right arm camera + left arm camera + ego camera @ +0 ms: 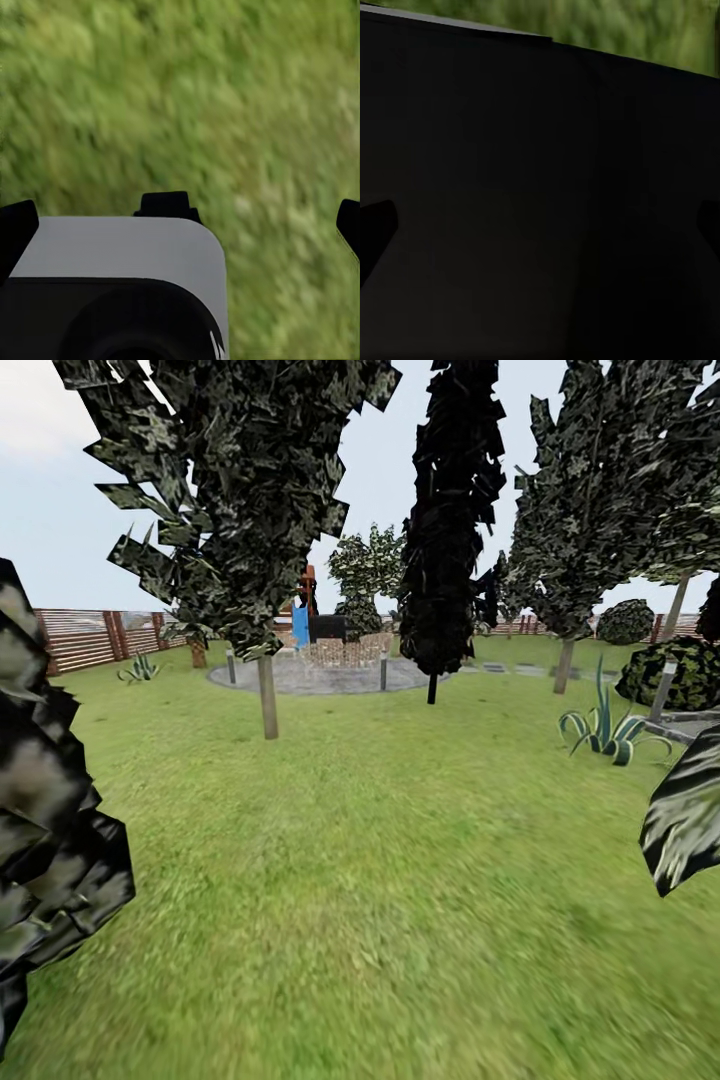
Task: Take the three Easter eggs out of the wicker basket on the lawn in the garden, then place them on the lawn next to a single tree (choose any tree) so that all three eggs are next to the same tree and none are left in the basket.
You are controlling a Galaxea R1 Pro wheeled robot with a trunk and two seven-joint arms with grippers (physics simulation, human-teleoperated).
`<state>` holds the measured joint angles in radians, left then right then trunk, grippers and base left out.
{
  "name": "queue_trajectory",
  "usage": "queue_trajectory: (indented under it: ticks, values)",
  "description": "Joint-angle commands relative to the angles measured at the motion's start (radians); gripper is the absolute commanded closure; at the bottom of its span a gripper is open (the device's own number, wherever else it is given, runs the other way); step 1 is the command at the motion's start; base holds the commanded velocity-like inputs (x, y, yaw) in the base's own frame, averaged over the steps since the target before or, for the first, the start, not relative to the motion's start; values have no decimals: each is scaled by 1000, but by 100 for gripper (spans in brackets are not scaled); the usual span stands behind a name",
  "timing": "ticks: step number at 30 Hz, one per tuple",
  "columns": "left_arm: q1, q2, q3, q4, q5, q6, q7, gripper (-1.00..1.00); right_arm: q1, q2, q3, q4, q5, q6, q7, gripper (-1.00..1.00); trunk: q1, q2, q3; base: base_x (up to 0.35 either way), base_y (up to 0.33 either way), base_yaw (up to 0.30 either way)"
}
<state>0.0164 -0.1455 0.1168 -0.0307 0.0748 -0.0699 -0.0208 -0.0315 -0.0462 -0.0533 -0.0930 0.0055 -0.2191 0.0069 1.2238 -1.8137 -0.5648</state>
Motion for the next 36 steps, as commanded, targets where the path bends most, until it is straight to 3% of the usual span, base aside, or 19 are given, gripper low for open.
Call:
queue_trajectory:
  ticks: [1, 26, 36]
  values:
    - [0, 0, 4, -1, 8, -1, -2, -100, -1, 0, -5, 1, 1, -4, 1, -100, 1, 0, -1, 326, 0, 0]
    - [0, 0, 4, -1, 7, -1, -1, -100, -1, 0, -5, 1, 1, -3, 1, -100, 1, 0, -1, 326, 0, 1]
    - [0, 0, 4, -1, 7, -1, -1, -100, 0, 0, -4, 2, 2, -3, 1, -100, 1, 0, -1, 326, 0, 125]
